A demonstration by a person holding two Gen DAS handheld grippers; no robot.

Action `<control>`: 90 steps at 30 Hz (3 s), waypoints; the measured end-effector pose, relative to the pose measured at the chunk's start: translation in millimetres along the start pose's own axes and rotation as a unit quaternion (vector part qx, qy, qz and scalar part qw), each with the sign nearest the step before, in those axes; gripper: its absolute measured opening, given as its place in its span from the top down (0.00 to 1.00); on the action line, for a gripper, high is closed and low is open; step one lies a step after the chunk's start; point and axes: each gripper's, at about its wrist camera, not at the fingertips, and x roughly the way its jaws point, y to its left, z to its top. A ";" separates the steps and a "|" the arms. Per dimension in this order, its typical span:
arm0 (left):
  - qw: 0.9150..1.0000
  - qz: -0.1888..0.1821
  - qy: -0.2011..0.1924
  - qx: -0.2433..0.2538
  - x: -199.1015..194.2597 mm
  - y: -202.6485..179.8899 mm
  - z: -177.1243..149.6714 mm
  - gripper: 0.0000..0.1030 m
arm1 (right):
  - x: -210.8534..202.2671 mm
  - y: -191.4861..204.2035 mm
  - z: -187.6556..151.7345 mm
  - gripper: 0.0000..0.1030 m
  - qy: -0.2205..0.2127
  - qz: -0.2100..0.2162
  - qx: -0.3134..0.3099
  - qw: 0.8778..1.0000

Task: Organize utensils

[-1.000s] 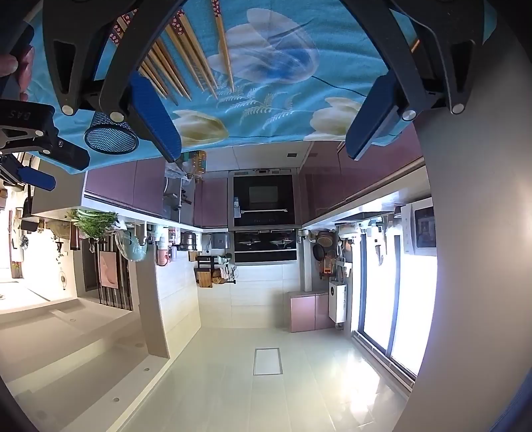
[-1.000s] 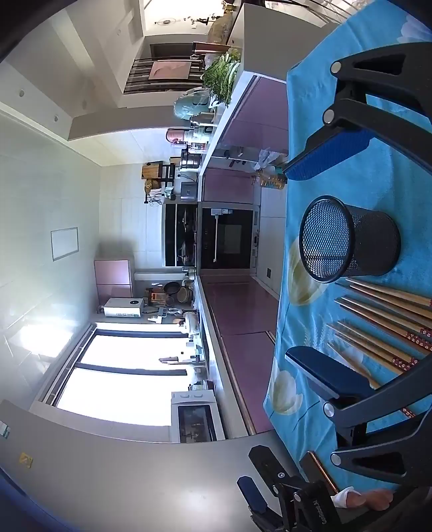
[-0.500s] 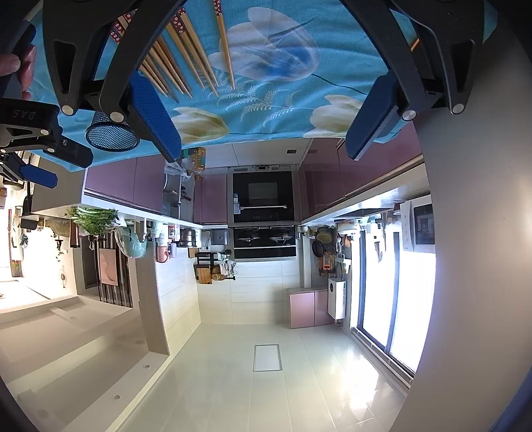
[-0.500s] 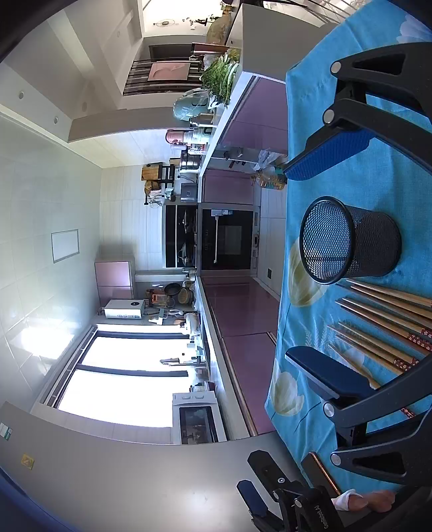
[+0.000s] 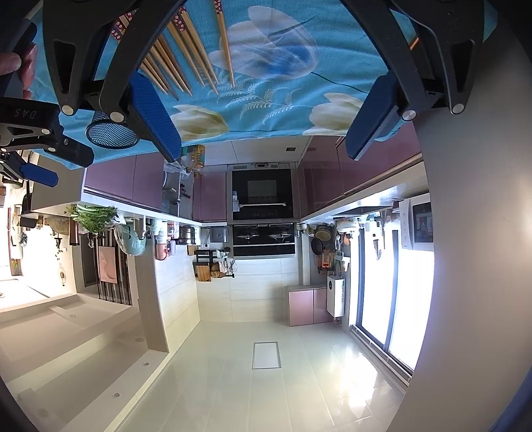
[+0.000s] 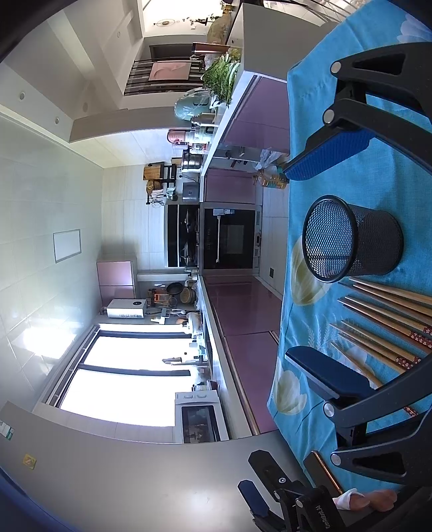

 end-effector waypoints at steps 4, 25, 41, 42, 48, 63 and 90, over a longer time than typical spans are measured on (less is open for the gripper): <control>1.000 0.000 -0.001 -0.001 -0.7 0.7 0.5 0.05 | 0.1 -1.6 -0.6 0.06 0.000 0.001 0.003 1.000; 1.000 -0.001 -0.003 -0.003 -0.2 0.2 4.0 0.05 | 1.8 -4.0 -1.3 0.06 0.000 0.004 0.004 1.000; 1.000 -0.001 -0.003 -0.003 -0.3 0.5 3.2 0.05 | 2.7 -4.8 -0.6 0.06 0.002 0.004 0.004 1.000; 1.000 -0.001 -0.003 -0.004 -0.3 0.5 3.2 0.05 | 2.8 -4.8 -0.5 0.06 0.001 0.004 0.005 1.000; 1.000 -0.001 -0.001 -0.003 0.4 0.1 0.9 0.06 | 3.7 -5.5 -0.3 0.06 0.001 0.005 0.005 1.000; 1.000 -0.002 0.000 -0.003 2.3 -2.1 -3.6 0.05 | 1.7 -5.7 -2.6 0.06 -0.001 0.004 0.006 1.000; 0.997 -0.037 0.067 0.015 26.1 -0.5 -22.9 0.05 | 7.4 -7.0 -15.7 0.06 0.061 0.044 0.001 0.997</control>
